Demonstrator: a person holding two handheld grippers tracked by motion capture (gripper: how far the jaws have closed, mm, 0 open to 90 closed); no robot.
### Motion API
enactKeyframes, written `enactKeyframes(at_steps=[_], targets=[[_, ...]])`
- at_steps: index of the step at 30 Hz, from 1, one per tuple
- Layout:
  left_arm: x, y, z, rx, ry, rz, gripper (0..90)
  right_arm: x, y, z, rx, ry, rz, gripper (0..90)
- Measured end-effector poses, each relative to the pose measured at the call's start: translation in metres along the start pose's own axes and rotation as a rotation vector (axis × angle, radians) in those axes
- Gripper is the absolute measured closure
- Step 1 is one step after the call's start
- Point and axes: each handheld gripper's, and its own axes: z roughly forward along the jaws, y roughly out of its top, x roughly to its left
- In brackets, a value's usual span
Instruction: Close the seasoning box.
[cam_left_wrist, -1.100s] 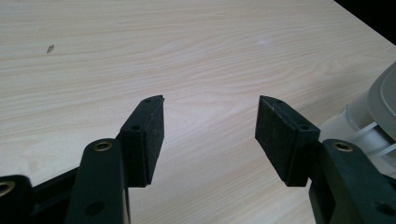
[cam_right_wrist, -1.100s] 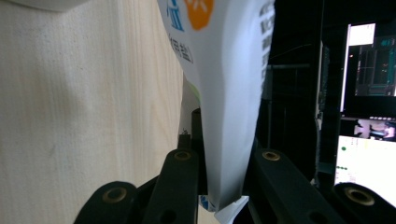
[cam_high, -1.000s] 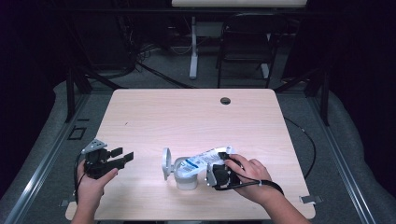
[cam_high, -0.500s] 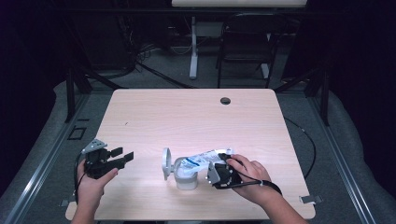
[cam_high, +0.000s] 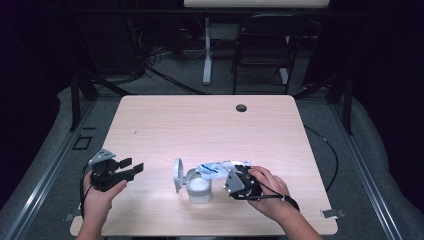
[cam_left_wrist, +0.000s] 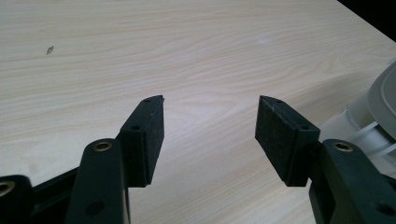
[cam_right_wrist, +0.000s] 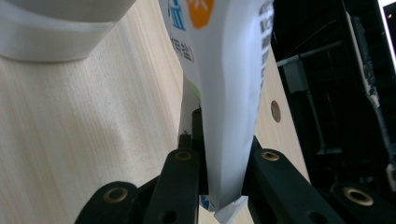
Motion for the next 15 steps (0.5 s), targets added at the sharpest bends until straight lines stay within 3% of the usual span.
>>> enactKeyframes(at_steps=[1,5,7,11,15], targets=[[0.0,0.0,0.0,0.0,0.0,0.0,42.5,0.0,0.0,0.0,0.0,0.0,0.0,84.1],[-0.0006,0.0,0.0006,0.0,-0.001,0.002,42.5,-0.0048,-0.0033,-0.0008,-0.035,0.025,0.087,84.1],[-0.0007,0.0003,0.0,0.004,-0.004,0.002,42.5,-0.0059,-0.0035,-0.0015,-0.025,0.028,0.092,84.1],[-0.0003,-0.0001,0.0002,-0.001,0.001,0.002,42.5,-0.0074,-0.0066,0.0021,-0.057,0.053,0.167,84.2],[0.0001,-0.0001,-0.0002,0.0,0.002,0.0,42.5,-0.0095,-0.0064,0.003,-0.071,0.074,0.211,84.3]])
